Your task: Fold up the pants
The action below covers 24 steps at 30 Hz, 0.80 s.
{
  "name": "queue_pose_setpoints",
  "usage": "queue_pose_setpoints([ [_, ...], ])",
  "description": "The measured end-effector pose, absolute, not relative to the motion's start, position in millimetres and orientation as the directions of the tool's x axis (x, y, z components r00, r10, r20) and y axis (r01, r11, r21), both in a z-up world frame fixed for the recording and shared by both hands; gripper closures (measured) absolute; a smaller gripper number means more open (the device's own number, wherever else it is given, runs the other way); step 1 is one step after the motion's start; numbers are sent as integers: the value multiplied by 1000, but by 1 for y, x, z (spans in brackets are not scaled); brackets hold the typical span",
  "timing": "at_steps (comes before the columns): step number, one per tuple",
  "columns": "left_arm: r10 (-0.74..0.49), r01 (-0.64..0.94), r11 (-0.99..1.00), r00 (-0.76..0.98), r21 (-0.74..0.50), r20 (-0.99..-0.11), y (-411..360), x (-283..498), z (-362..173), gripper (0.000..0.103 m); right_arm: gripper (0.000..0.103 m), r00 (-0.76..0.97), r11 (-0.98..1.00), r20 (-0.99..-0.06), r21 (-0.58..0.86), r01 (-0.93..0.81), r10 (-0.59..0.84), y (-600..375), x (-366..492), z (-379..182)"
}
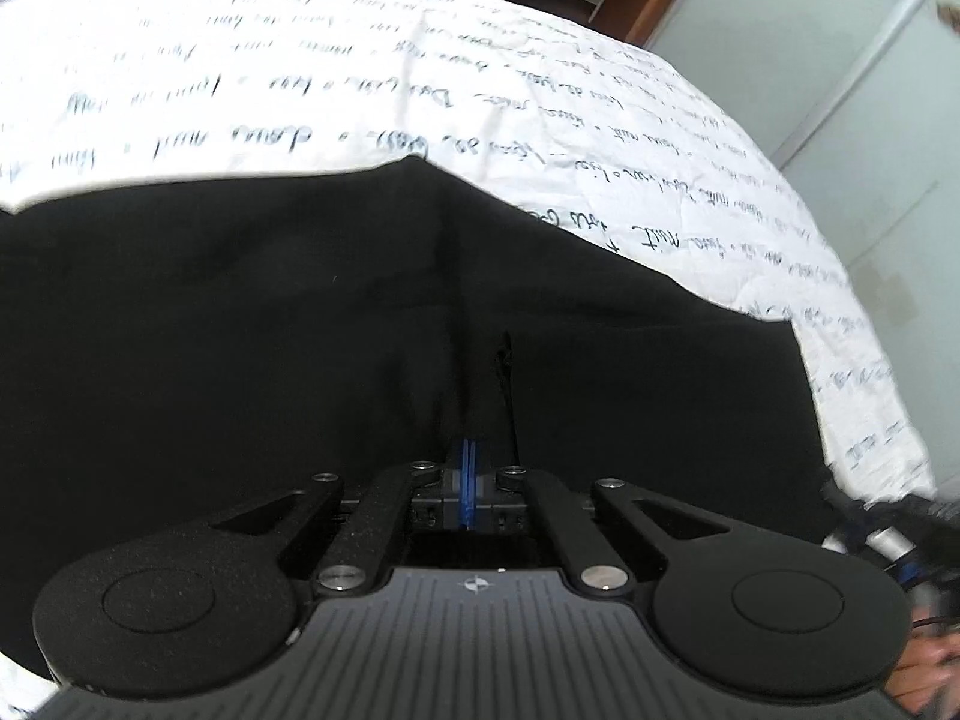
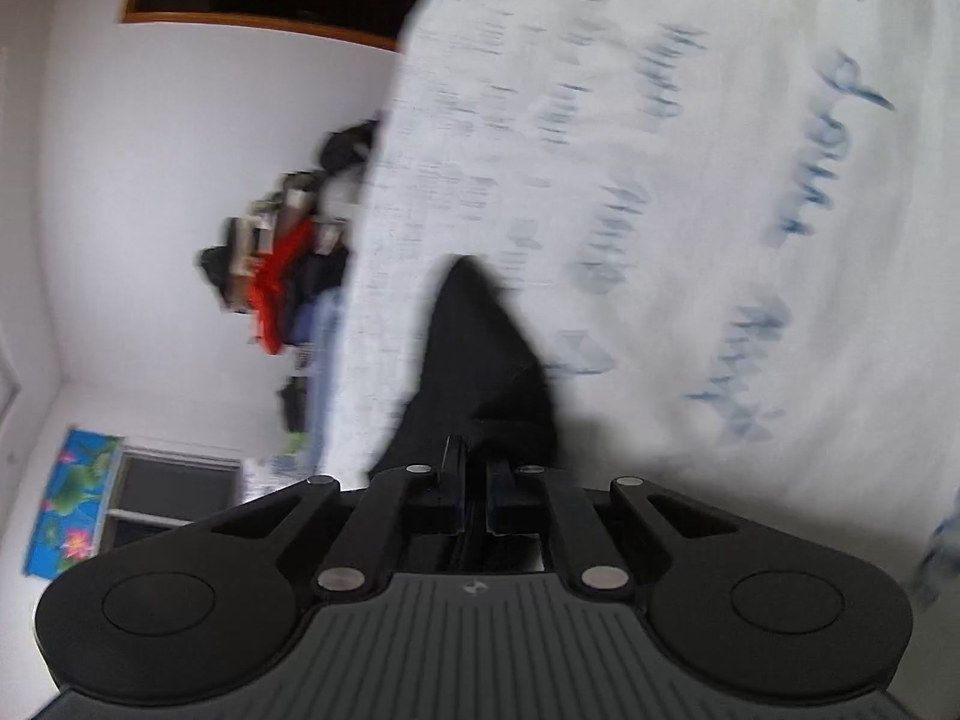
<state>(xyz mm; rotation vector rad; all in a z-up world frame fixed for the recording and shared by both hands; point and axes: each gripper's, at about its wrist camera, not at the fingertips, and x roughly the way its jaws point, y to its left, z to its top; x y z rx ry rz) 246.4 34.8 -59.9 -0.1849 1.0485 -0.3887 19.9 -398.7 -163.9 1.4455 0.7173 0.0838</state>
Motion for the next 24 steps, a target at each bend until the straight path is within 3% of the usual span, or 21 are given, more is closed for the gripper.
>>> queue_pose_setpoints([
  [3,-406,229,913,437,-338,-803,37,245,-60,103,96,797,170,-378,926,338,471,-400,16,-162],
  [6,-403,233,914,436,-332,-804,35,246,-60,103,87,789,139,-368,928,346,492,-402,16,-159],
  [8,-405,236,913,434,-332,-805,32,247,-59,94,73,787,123,-353,933,338,506,-403,14,-156],
  [9,-405,237,913,435,-331,-805,32,247,-59,94,69,787,124,-346,935,331,510,-404,11,-153],
  [11,-405,235,913,435,-333,-804,30,250,-64,94,47,783,145,-334,941,305,524,-405,1,-145],
  [14,-408,227,912,436,-340,-802,32,252,-66,94,33,772,242,-358,933,268,525,-404,-7,-124],
  [20,-433,185,901,442,-393,-786,50,245,-61,91,32,749,361,-387,909,210,538,-403,-15,-105],
  [24,-558,96,814,407,-574,-723,87,247,-60,87,32,771,363,-380,908,206,512,-413,-15,-101],
])
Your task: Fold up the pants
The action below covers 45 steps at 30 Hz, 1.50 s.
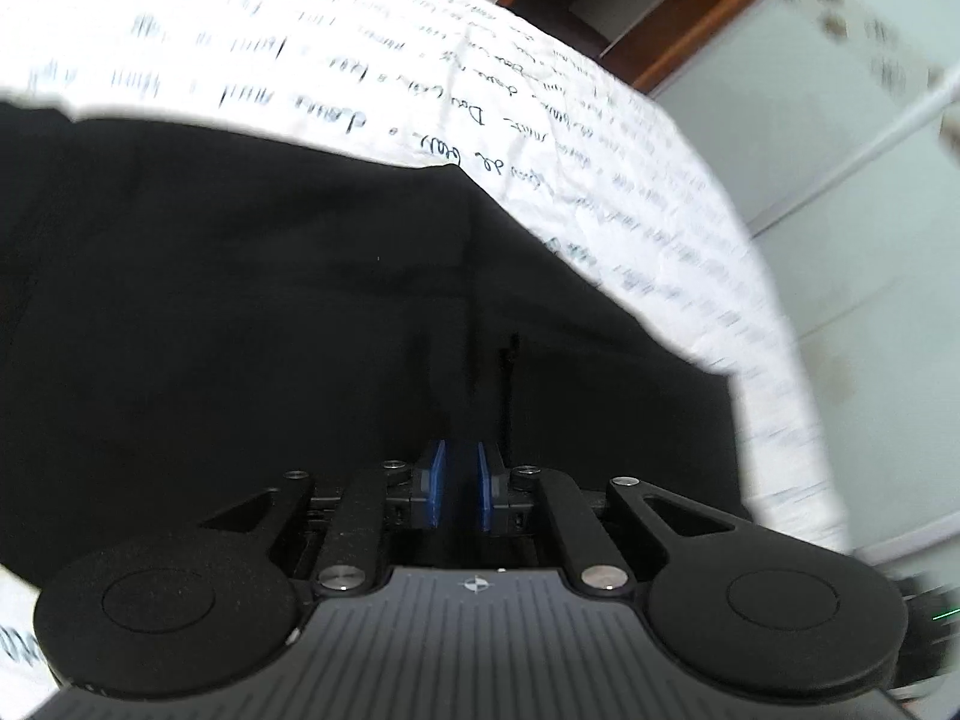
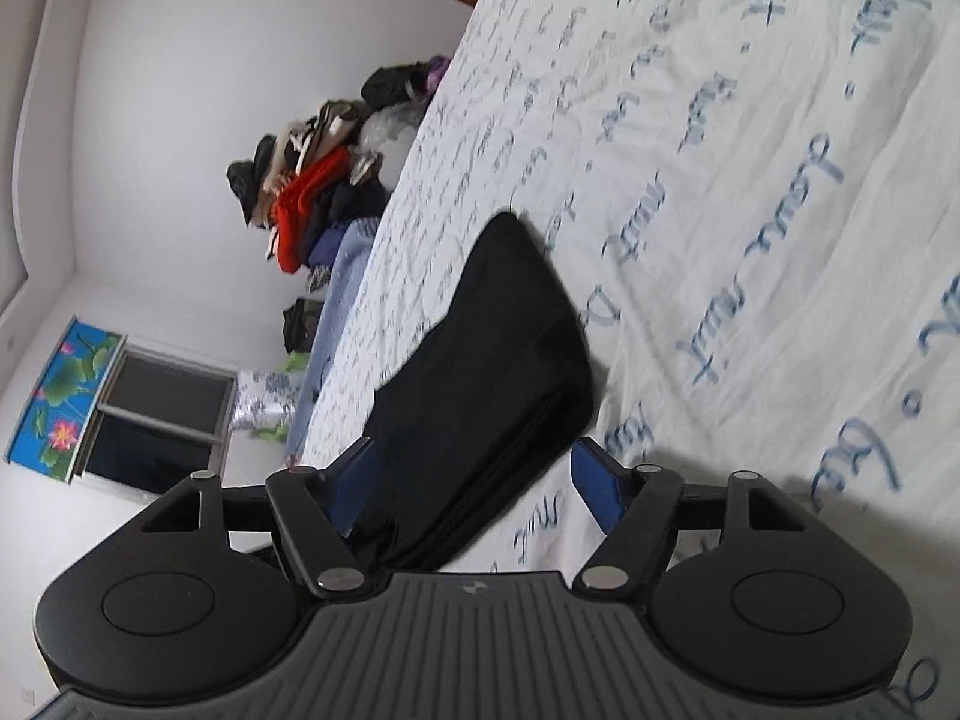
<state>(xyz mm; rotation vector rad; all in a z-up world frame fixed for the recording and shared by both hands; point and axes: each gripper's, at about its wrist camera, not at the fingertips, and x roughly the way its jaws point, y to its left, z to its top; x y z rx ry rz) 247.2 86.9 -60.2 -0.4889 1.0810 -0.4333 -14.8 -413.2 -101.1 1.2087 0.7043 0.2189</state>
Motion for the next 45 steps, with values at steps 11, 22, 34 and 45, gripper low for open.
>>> queue_pose_setpoints([
  [11,-707,-26,667,294,-744,-644,82,294,-105,73,31,723,543,-494,817,195,484,-437,59,-100],
  [22,-660,38,726,316,-686,-681,51,300,-104,98,32,684,576,-515,800,167,517,-429,91,-109],
  [34,-579,63,795,374,-603,-724,68,288,-97,96,29,716,593,-400,804,-26,573,-385,83,-65],
  [45,-622,137,759,444,-637,-645,86,253,-59,93,33,698,537,-380,844,-8,607,-378,37,-87],
])
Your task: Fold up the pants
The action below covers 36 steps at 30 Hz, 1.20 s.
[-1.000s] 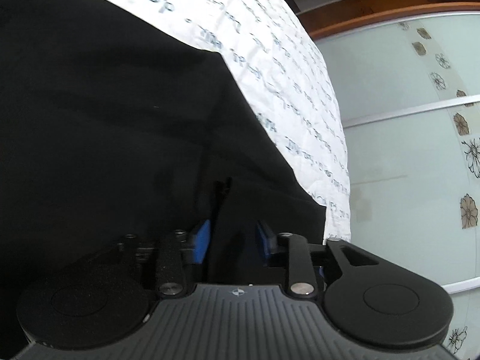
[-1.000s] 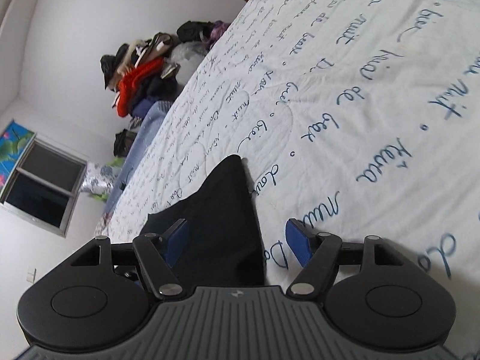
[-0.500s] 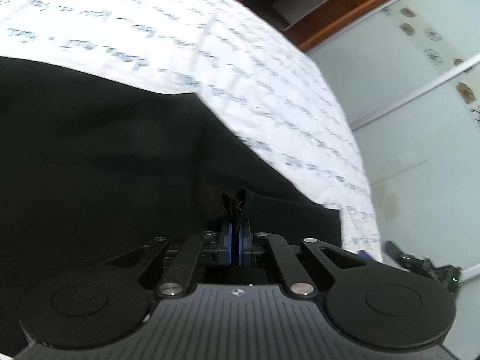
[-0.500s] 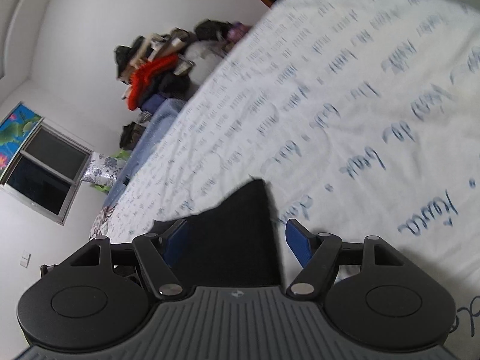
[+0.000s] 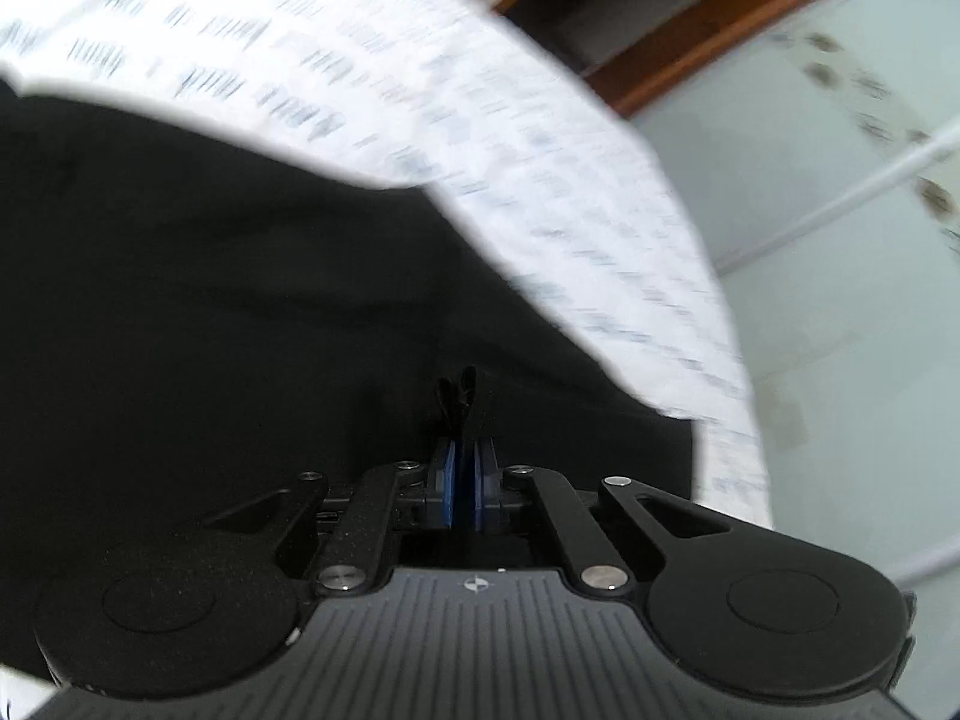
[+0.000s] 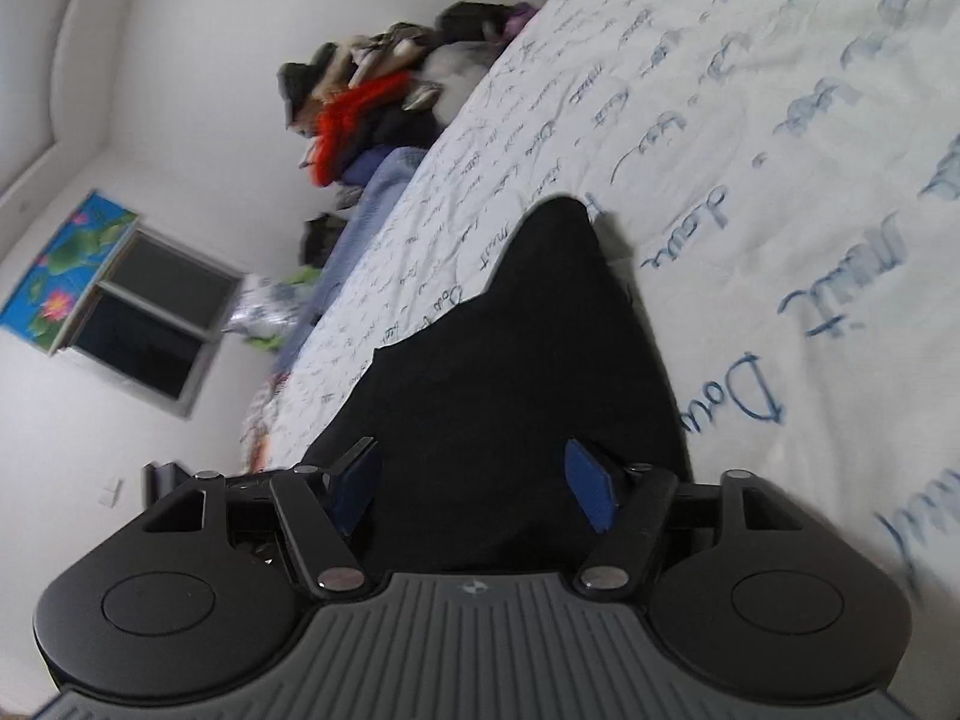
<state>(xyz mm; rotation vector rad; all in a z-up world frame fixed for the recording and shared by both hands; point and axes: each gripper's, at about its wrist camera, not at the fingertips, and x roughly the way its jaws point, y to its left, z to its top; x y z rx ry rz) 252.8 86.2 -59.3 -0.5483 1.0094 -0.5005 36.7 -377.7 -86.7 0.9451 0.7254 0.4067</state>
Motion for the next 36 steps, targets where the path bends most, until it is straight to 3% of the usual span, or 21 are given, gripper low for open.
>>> queue_pose_setpoints([
  [3,-659,223,738,438,-637,-611,72,234,-48,92,21,725,527,-324,847,-63,608,-379,17,-77],
  [6,-639,277,767,409,-579,-651,49,223,-59,91,21,684,516,-387,857,19,618,-378,16,-107],
  [8,-609,246,792,386,-559,-693,44,223,-76,91,22,713,490,-332,872,-19,618,-378,10,-119],
  [9,-609,234,791,391,-565,-690,45,220,-81,83,22,708,486,-335,874,-13,621,-377,10,-118],
  [12,-618,192,777,408,-599,-672,56,219,-83,84,21,672,521,-389,853,5,630,-383,21,-101],
  [16,-575,190,807,471,-560,-669,67,219,-71,78,20,705,657,-448,753,-34,550,-394,50,-67],
  [17,-564,175,811,483,-558,-669,68,226,-65,72,20,698,677,-471,736,-27,540,-397,63,-64],
  [22,-498,65,822,564,-566,-659,96,238,-55,74,20,638,795,-604,606,-22,478,-386,111,-76],
  [27,-531,114,812,553,-573,-642,96,229,-46,74,21,633,884,-660,461,-83,404,-360,134,-83],
  [28,-555,146,803,538,-578,-634,91,226,-46,74,26,630,893,-666,438,-103,399,-356,136,-84],
  [29,-569,179,800,528,-572,-631,85,222,-46,73,57,617,901,-680,418,-118,397,-352,138,-86],
  [30,-572,207,805,522,-556,-633,80,217,-47,73,65,603,911,-699,391,-128,385,-349,140,-87],
  [34,-563,229,822,470,-522,-680,58,213,-66,74,70,599,913,-699,377,-154,390,-353,143,-87],
  [35,-557,213,824,472,-525,-683,60,209,-72,77,71,596,906,-695,395,-152,403,-357,143,-88],
  [36,-547,212,831,485,-515,-682,62,208,-76,86,72,595,898,-689,415,-146,415,-362,146,-88],
])
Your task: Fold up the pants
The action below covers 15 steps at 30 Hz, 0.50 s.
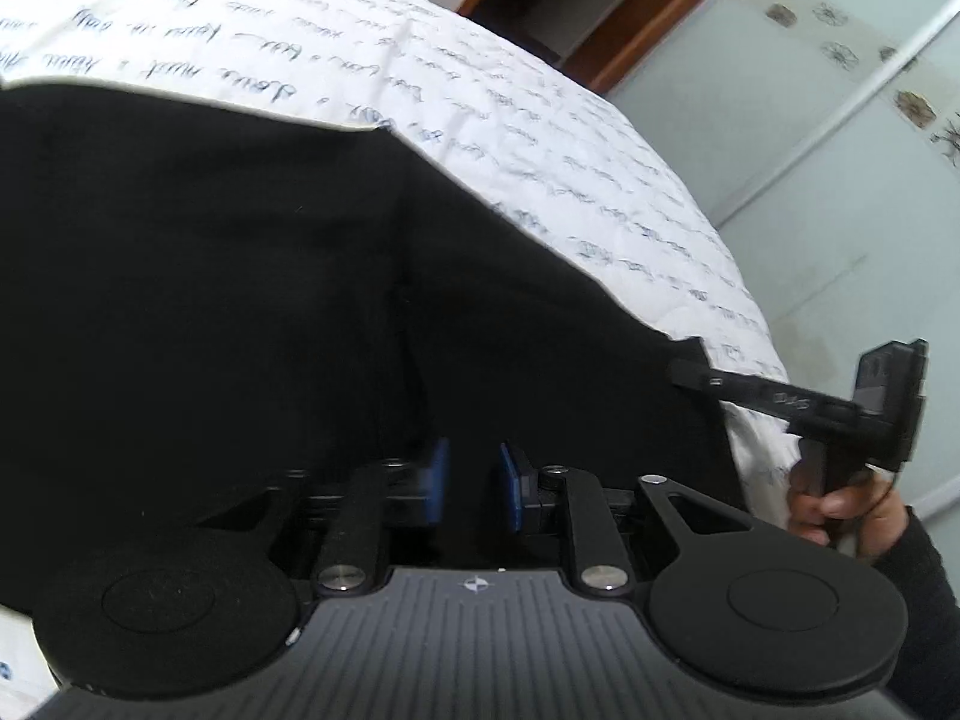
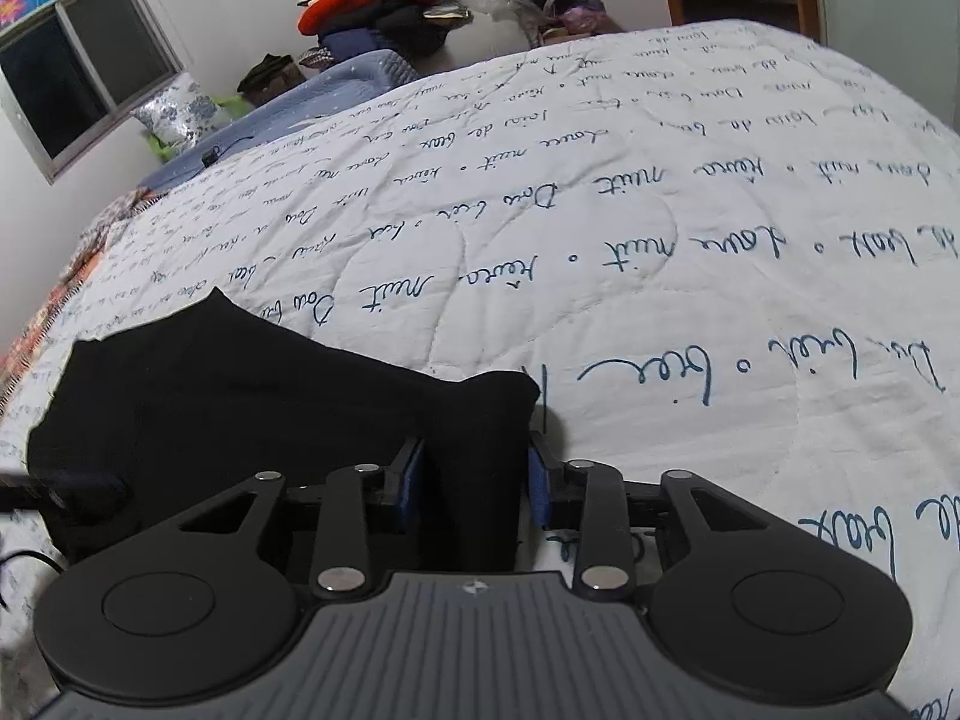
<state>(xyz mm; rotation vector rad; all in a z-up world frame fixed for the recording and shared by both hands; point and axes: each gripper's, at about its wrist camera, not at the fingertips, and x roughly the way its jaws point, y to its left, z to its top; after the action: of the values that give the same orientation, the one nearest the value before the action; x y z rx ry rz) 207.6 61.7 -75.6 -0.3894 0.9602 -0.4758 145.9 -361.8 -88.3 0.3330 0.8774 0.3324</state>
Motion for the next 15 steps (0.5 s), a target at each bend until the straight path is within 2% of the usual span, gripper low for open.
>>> queue_pose_setpoints([
  [2,-529,219,843,502,-491,-685,67,206,-79,91,75,602,877,-665,460,-136,442,-373,146,-92],
  [5,-576,160,798,485,-580,-658,76,208,-85,91,74,616,859,-633,489,-150,468,-378,142,-93],
  [7,-573,147,792,512,-592,-640,84,201,-79,90,72,607,848,-646,521,-93,463,-385,144,-84],
  [8,-575,152,787,534,-598,-620,86,196,-74,84,71,631,842,-639,538,-41,439,-389,143,-76],
  [9,-563,149,791,557,-594,-610,90,188,-68,70,68,676,826,-603,563,-15,423,-393,137,-64],
  [11,-560,154,787,583,-597,-589,95,173,-62,60,57,724,792,-506,603,-90,468,-385,127,-39],
  [12,-555,147,789,586,-596,-590,96,166,-61,60,52,711,784,-485,603,-148,508,-371,127,-29],
  [13,-552,140,791,584,-596,-596,91,162,-62,60,41,683,781,-485,589,-206,546,-353,129,-22],
  [14,-548,129,791,584,-598,-599,90,157,-64,60,36,647,782,-496,562,-269,579,-330,132,-16],
  [15,-543,123,793,587,-597,-601,88,154,-68,60,36,610,782,-512,523,-338,605,-305,135,-12],
])
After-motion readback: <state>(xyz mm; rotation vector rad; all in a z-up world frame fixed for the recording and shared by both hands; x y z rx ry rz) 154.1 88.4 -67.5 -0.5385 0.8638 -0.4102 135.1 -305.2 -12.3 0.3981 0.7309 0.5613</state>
